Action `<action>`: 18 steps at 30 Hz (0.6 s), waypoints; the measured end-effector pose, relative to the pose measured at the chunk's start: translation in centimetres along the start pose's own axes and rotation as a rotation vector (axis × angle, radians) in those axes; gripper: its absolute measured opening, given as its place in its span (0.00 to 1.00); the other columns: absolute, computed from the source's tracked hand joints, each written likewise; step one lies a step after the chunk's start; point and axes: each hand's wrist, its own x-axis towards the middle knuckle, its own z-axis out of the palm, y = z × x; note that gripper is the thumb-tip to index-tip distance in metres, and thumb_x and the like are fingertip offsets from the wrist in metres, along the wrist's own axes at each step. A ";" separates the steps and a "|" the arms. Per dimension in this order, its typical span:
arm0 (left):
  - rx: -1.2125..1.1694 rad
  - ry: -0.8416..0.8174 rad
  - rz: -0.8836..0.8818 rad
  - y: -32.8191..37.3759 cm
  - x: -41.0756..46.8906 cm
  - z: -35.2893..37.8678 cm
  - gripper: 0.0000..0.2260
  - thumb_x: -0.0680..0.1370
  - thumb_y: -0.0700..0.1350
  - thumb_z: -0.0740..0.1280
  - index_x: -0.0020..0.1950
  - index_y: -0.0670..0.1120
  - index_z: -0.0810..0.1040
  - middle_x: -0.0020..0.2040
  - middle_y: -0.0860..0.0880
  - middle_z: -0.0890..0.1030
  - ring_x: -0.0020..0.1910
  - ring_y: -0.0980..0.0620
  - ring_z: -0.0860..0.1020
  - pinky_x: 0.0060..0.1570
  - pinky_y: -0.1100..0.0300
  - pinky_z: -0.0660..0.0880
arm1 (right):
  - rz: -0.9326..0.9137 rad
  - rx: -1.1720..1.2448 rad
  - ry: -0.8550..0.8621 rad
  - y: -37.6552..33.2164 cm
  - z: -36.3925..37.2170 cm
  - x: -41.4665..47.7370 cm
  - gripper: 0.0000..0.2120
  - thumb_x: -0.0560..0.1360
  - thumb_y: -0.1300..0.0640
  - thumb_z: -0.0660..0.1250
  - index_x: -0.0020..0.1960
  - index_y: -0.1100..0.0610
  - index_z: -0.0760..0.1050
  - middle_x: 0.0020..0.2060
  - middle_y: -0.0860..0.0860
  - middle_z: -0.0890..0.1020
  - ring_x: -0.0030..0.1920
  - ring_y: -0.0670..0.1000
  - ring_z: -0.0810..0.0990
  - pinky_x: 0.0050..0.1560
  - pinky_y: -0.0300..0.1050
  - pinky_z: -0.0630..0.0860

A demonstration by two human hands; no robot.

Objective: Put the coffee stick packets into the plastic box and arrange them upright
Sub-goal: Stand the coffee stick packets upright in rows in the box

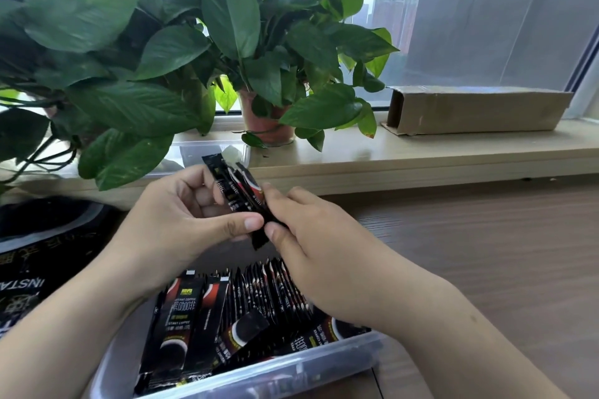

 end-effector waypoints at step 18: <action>-0.014 0.079 -0.068 0.6 -0.1 0.2 0.27 0.55 0.52 0.85 0.39 0.37 0.75 0.38 0.33 0.83 0.34 0.44 0.85 0.34 0.59 0.83 | -0.083 0.058 0.013 0.3 0.0 0.2 0.27 0.81 0.48 0.62 0.77 0.54 0.61 0.67 0.49 0.73 0.69 0.49 0.69 0.69 0.49 0.69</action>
